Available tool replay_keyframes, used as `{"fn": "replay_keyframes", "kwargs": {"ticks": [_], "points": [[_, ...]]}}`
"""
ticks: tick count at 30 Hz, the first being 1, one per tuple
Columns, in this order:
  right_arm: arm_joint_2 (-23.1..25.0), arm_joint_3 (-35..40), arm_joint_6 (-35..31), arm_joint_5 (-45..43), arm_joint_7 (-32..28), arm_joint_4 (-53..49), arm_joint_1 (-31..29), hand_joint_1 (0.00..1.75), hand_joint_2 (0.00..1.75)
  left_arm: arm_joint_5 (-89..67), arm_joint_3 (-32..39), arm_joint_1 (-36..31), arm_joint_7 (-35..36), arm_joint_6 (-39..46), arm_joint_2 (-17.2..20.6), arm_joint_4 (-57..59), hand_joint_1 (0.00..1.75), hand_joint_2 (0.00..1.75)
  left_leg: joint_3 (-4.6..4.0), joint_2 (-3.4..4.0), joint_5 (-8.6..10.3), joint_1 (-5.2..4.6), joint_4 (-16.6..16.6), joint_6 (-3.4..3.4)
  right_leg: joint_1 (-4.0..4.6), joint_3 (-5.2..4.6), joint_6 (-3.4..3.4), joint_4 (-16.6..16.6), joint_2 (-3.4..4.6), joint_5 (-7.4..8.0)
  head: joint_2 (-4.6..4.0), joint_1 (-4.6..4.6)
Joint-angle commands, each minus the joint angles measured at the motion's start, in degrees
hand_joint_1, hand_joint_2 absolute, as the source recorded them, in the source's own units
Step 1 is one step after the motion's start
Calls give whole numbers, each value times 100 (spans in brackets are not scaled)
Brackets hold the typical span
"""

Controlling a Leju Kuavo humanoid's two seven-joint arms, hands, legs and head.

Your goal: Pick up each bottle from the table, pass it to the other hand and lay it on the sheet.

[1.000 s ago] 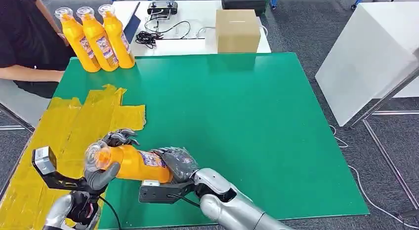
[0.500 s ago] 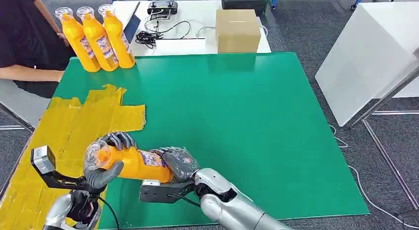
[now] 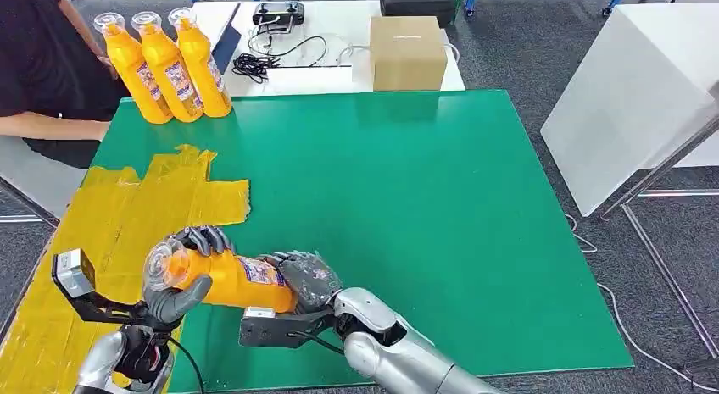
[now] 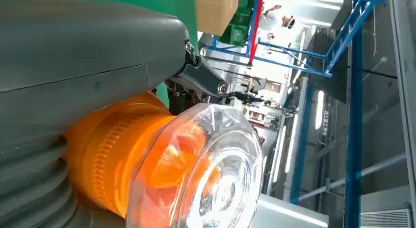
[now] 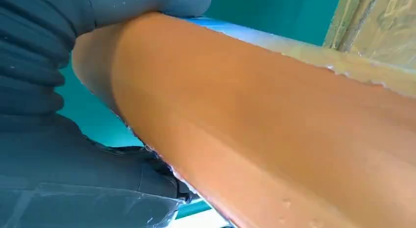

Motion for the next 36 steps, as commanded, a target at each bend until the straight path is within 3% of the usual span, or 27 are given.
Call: {"fn": "replay_keyframes", "kwargs": {"ticks": [1, 20, 30, 36], "points": [[-213, 64, -84, 1, 61, -61, -7, 0, 0, 75, 0, -239, 35, 4, -191, 222, 175, 175, 14, -10, -5, 4, -1, -3, 4, 21, 2, -8, -13, -6, 0, 0], [-348, -63, -159, 39, 36, -342, 105, 0, 0, 68, 30, -228, 31, -20, -237, 244, 175, 175, 21, -14, -5, 4, -5, -5, 4, 31, 2, -11, -17, -8, 0, 0], [-1656, -1217, -1051, 668, -117, -3717, 1477, 0, 0, -1094, 771, 368, -361, 933, -219, -265, 175, 175, 6, -18, -6, 0, 0, 0, 1, 19, 4, -8, -18, -8, 0, 2], [-1703, -1448, -1135, 765, -219, -3970, 1702, 0, 0, -1296, 874, 469, -408, 990, -251, -332, 175, 175, -2, -12, -7, -4, 1, -3, -2, 6, 2, -3, -11, -7, 0, 2]]}}
